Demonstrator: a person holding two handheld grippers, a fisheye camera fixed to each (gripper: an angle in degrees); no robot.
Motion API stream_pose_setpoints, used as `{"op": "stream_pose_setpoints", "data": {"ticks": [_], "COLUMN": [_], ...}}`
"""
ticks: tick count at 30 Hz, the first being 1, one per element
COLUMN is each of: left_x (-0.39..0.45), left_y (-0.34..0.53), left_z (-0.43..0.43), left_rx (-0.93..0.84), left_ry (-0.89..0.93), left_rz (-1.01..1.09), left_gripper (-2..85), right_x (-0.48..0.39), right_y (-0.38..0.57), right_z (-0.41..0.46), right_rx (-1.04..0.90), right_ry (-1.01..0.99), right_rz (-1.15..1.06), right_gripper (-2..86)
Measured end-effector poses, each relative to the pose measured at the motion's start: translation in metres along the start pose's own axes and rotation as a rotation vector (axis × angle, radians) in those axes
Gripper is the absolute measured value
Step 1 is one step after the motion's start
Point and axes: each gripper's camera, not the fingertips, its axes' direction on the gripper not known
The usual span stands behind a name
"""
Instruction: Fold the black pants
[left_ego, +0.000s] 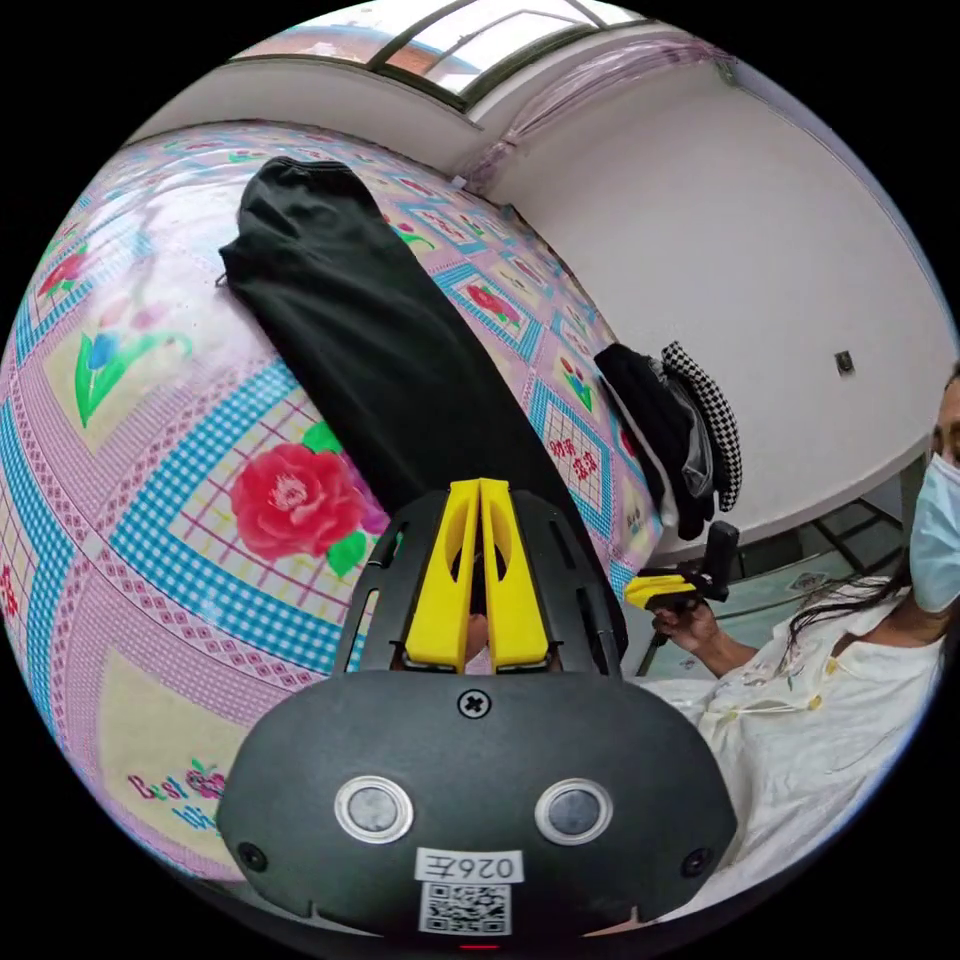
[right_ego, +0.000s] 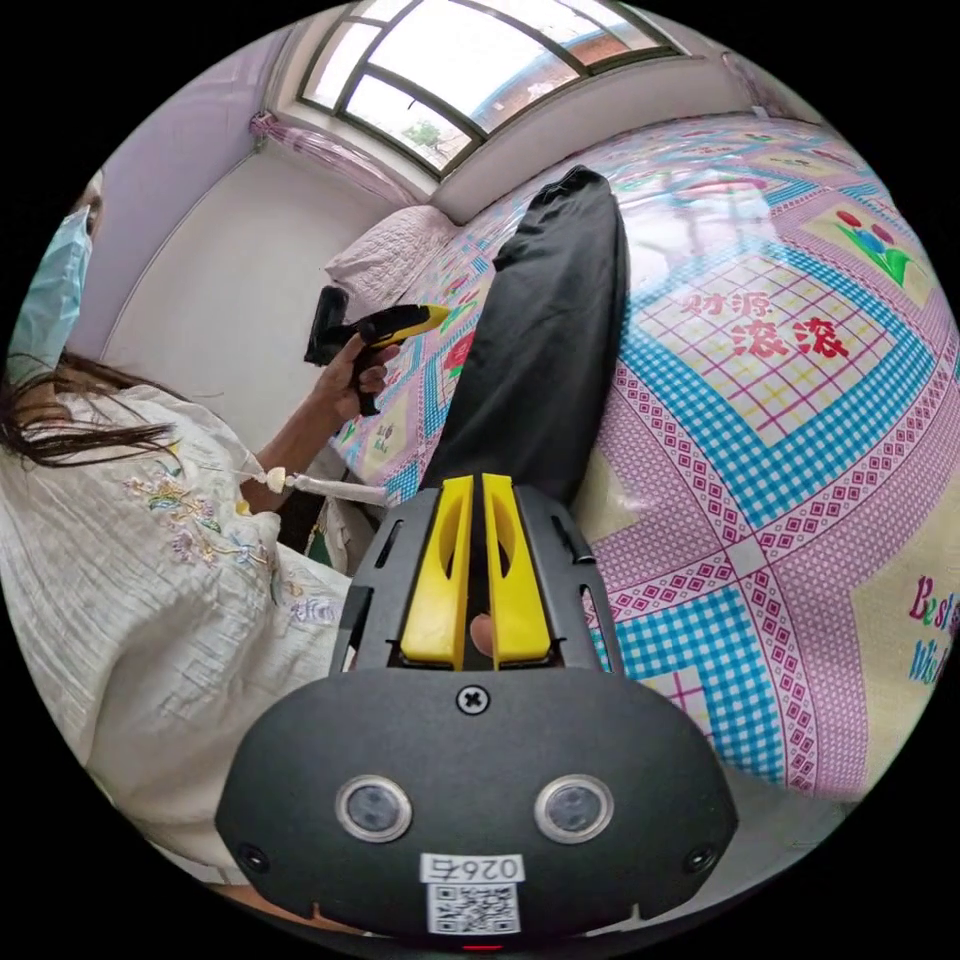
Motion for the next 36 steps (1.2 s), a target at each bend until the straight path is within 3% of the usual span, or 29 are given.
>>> {"op": "stream_pose_setpoints", "data": {"ticks": [4,6,8,16,18,22,28,36], "left_x": [0.044,0.053,0.059,0.093,0.085,0.055,0.031,0.019], "left_y": [0.075,0.101,0.118,0.178,0.195,0.225,0.234,0.204], "left_z": [0.061,0.060,0.055,0.001,0.000,0.006,-0.007,0.001], "left_rx": [-0.149,-0.031,-0.037,0.127,0.122,0.180,0.249,0.103], "left_ry": [-0.104,-0.164,-0.171,-0.318,-0.276,-0.004,-0.002,0.096], "left_rz": [-0.047,-0.088,-0.177,-0.202,-0.244,-0.349,-0.416,-0.348], "left_gripper": [-1.0,-1.0,-1.0,-0.8,-0.4,6.3,13.9,13.9], "right_x": [0.005,0.015,0.020,0.046,0.067,0.091,0.106,0.107], "right_y": [0.002,0.004,0.012,0.012,0.005,-0.009,-0.040,-0.061], "right_z": [-0.008,0.011,0.011,-0.051,-0.053,-0.050,-0.049,-0.057], "right_rx": [-0.011,-0.187,-0.239,-0.151,-0.176,-0.208,-0.236,-0.269], "right_ry": [0.015,0.065,0.085,0.019,-0.076,-0.180,-0.232,-0.261], "right_rz": [-0.111,-0.140,-0.167,-0.132,-0.065,0.011,0.071,0.115], "right_gripper": [-1.2,-1.0,-0.9,2.3,4.2,5.7,6.3,6.0]}}
